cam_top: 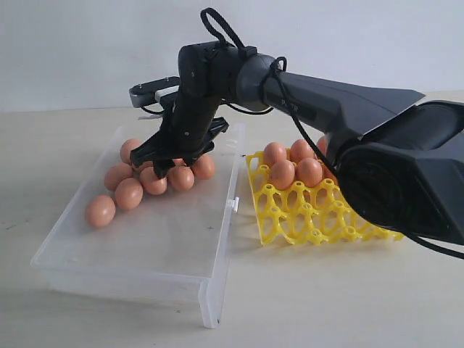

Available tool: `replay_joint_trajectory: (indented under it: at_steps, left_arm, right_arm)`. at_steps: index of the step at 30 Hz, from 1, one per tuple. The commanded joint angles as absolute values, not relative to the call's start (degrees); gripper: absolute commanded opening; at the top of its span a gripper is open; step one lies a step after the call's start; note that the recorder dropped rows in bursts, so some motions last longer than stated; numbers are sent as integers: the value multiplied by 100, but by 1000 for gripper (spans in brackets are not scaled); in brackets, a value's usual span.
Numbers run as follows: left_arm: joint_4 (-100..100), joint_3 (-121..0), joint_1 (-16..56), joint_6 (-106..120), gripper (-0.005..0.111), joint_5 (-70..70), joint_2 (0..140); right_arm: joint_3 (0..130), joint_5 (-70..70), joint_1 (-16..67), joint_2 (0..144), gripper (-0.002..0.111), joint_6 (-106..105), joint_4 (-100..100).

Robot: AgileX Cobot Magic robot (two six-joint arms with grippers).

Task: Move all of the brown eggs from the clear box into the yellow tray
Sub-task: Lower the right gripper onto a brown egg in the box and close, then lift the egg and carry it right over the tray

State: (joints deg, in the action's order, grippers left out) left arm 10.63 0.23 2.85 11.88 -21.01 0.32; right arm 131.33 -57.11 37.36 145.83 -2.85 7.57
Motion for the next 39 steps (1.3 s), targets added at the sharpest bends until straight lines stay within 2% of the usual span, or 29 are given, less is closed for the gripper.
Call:
replay_joint_trajectory:
  at_steps: [1,22,24,26,31,39]
  left_arm:
    - [1068,0,279,1178,0,-2046,0]
    - [1068,0,279,1178,0,-2046,0]
    - [1068,0,279,1178,0,-2046,0]
    - [1068,0,279,1178,0,-2046,0]
    - [1068,0,279,1178,0,-2046,0]
    - [1068,0,279,1178,0,-2046,0]
  right_arm:
    - [13167,-5690,3701,14573,57,-236,690]
    - [13167,-5655,3658,14895,57,-81,756]
    - [13167,-5655,3658,14895,53,0,756]
    - [13167,-5642,3658,14884,43,0,756]
    - [13167,-5500,3658,14794,0,-98,837]
    - [13032,-4909,3824,14209,0,-147,816]
